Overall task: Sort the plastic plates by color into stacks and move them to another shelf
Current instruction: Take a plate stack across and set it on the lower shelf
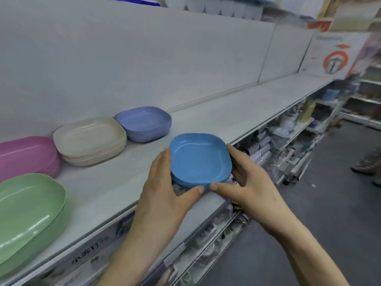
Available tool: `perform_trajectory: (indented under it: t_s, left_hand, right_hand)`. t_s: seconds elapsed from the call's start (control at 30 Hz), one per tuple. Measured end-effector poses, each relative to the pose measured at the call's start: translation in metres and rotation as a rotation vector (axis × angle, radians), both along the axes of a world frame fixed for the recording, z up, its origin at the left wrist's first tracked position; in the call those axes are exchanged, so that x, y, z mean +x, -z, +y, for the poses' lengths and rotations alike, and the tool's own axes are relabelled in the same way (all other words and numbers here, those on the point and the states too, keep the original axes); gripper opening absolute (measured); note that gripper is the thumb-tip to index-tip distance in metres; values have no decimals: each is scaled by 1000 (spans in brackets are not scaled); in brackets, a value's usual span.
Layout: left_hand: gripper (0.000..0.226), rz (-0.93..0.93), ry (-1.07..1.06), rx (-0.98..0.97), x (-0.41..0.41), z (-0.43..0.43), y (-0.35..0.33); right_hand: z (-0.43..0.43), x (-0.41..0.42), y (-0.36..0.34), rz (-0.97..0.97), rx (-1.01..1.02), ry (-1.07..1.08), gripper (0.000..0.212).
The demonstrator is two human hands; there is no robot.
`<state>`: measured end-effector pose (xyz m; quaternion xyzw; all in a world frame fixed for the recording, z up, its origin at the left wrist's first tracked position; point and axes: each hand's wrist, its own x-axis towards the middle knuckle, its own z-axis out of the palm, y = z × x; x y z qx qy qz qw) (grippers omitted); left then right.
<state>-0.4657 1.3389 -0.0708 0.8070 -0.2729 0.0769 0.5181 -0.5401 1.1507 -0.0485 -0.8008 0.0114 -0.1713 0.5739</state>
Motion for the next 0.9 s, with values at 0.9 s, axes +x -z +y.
perform_trajectory:
  t_s: [0.9]
  left_hand:
    - [89, 130, 1030, 1, -369, -229, 47]
  right_hand:
    - [-90, -498, 61, 49, -116, 1062, 88]
